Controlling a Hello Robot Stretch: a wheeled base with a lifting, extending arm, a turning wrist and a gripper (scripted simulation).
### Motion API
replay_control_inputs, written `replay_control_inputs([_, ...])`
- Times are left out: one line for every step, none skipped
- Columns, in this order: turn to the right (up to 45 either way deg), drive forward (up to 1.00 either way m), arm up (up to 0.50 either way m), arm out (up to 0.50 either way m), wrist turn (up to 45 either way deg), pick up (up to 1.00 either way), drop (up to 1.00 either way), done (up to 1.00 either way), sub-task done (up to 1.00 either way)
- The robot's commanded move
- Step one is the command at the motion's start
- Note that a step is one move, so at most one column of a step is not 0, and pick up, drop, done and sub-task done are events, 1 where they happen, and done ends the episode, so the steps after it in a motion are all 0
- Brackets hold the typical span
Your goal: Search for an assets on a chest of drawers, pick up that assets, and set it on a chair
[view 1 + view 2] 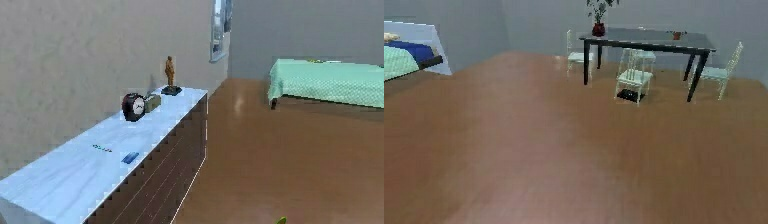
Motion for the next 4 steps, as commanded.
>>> replay_control_inputs([-45.0,0.0,0.0,0.0,0.0,0.0,0.0,0.0,0.0])
replay_control_inputs([-45.0,0.0,0.0,0.0,0.0,0.0,0.0,0.0,0.0])
replay_control_inputs([-18.0,0.0,0.0,0.0,0.0,0.0,0.0,0.0,0.0])
replay_control_inputs([-3.0,0.0,0.0,0.0,0.0,0.0,0.0,0.0,0.0])
